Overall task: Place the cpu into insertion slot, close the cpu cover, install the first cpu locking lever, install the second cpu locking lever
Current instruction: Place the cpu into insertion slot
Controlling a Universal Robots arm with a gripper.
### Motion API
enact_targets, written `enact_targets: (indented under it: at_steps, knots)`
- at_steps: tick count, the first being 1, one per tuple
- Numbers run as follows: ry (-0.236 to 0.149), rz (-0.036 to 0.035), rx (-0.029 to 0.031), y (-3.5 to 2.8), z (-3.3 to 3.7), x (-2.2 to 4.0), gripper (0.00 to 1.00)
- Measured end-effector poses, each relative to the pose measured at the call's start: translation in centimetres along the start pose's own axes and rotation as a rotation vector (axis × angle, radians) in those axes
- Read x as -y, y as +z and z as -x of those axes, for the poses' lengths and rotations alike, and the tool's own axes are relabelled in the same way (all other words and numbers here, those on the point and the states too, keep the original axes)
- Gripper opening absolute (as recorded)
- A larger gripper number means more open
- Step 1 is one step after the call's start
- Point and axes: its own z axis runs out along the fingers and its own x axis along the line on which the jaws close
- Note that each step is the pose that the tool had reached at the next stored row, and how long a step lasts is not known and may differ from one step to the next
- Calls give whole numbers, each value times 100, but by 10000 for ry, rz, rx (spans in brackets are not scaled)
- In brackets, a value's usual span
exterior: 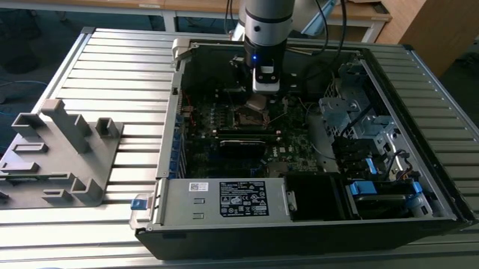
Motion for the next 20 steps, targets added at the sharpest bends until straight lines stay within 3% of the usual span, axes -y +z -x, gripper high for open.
enact_targets:
  at_steps: [20]
  knots:
    - [3572,-84,317,47,-1,5,54]
